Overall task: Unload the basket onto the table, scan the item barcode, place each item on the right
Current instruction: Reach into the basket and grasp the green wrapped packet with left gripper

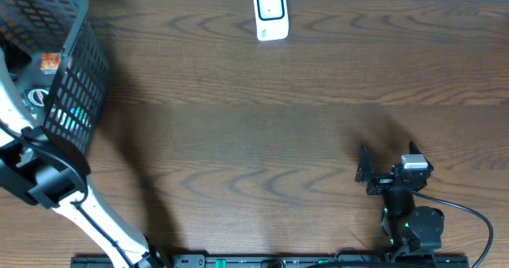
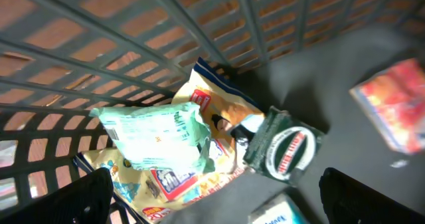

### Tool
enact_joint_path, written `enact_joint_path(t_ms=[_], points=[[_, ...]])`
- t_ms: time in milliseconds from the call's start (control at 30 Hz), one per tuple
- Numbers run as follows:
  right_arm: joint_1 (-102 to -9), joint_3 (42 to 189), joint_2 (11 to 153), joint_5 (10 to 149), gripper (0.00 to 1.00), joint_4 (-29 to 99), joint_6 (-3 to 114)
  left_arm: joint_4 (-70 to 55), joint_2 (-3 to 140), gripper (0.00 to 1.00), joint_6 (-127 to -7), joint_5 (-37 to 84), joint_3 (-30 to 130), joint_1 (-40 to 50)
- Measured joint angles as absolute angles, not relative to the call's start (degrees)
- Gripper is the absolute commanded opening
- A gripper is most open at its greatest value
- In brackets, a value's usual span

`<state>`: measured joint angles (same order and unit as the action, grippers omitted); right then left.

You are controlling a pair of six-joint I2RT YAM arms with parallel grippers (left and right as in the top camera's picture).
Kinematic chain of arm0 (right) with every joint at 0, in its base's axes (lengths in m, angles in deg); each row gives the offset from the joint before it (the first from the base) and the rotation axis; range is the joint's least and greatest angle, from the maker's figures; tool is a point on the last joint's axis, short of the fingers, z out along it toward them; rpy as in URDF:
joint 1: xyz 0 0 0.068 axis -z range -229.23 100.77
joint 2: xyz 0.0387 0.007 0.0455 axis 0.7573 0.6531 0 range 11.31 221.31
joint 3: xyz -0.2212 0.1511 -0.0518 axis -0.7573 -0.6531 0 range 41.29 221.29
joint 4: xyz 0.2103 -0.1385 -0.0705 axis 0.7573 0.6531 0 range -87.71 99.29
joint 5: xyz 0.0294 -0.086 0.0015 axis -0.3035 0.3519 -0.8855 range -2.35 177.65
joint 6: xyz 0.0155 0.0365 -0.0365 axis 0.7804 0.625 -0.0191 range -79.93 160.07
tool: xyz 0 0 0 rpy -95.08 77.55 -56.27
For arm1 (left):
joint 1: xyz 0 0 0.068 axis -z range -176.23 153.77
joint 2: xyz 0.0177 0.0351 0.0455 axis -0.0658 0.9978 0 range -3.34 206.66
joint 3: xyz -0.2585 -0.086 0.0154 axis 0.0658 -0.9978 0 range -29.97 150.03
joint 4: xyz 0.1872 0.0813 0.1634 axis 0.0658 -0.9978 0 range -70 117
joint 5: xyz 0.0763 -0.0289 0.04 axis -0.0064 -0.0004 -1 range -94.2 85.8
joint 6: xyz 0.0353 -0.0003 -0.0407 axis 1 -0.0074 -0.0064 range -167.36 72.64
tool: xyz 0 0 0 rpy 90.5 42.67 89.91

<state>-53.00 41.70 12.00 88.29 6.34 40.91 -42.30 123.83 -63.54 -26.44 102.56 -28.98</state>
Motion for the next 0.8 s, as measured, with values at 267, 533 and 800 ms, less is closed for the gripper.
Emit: enact_joint_path(t_ms=[267, 533, 800], points=[[-53.0, 41.7, 12.0, 88.29, 0.99, 6.34, 40.91, -43.76, 128.29, 0.98, -63.41, -32.03, 102.56, -29.07], [-53.0, 41.7, 12.0, 88.29, 0.99, 6.34, 40.91, -43.37, 129.32, 0.98, -63.39, -33.74, 100.61, -29.09], [-53.0, 41.7, 12.0, 88.31, 0.99, 6.34, 40.91, -41.21, 129.32, 0.98, -63.39, -34.22, 96.81, -29.2]])
